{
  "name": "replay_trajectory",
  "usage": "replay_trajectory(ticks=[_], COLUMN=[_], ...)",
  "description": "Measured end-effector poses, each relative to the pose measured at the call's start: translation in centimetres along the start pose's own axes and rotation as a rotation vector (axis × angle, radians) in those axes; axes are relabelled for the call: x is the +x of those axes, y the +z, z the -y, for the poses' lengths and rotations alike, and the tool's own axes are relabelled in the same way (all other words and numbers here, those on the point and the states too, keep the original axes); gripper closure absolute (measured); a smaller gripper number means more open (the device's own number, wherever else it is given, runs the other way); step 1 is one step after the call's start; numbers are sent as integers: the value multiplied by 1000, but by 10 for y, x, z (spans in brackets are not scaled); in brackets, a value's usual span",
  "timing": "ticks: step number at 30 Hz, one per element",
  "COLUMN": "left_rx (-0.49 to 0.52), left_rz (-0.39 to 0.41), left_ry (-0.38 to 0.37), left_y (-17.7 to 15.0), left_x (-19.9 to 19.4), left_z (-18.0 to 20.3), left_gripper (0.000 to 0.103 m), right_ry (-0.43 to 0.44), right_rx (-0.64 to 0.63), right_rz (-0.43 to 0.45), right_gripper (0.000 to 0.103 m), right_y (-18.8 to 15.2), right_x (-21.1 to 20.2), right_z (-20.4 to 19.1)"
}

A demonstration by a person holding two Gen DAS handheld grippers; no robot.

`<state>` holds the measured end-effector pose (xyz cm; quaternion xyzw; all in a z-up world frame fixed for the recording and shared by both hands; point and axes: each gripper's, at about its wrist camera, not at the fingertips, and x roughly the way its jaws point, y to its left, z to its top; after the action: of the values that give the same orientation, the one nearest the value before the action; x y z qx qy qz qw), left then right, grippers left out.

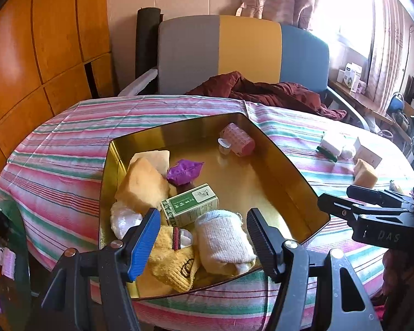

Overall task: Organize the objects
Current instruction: 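Move both grippers back toward the remaining items on the cloth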

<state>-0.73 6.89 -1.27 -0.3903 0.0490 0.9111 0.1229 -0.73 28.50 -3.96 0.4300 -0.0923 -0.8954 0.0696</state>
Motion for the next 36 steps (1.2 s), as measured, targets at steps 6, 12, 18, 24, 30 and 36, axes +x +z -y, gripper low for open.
replay_trajectory(ticks=[6,12,18,24,30,36], left_rx=[17,22,25,51,61,98], left_rz=[0,-10,-11,1,-3,-18], left_ry=[-11,-25,-37,-67,-123,-202], left_y=[1,1,2,8,15,24], left_x=[-1,2,2,-2,-1,0], left_z=[4,6,8,17,29,49], left_gripper=[37,37,37,37,37,37], right_ry=[-25,-69,-109,-173,-269,-431], right_rx=[26,92,171,241,306,354], right_rz=[-1,-24,-51,-68,-78,-99], right_gripper=[18,18,18,18,18,18], right_y=[-1,-6,-14,-16,-10,-7], right_x=[-4,-7,-13,-26,-48,-70], right_z=[17,49,87,131,188,261])
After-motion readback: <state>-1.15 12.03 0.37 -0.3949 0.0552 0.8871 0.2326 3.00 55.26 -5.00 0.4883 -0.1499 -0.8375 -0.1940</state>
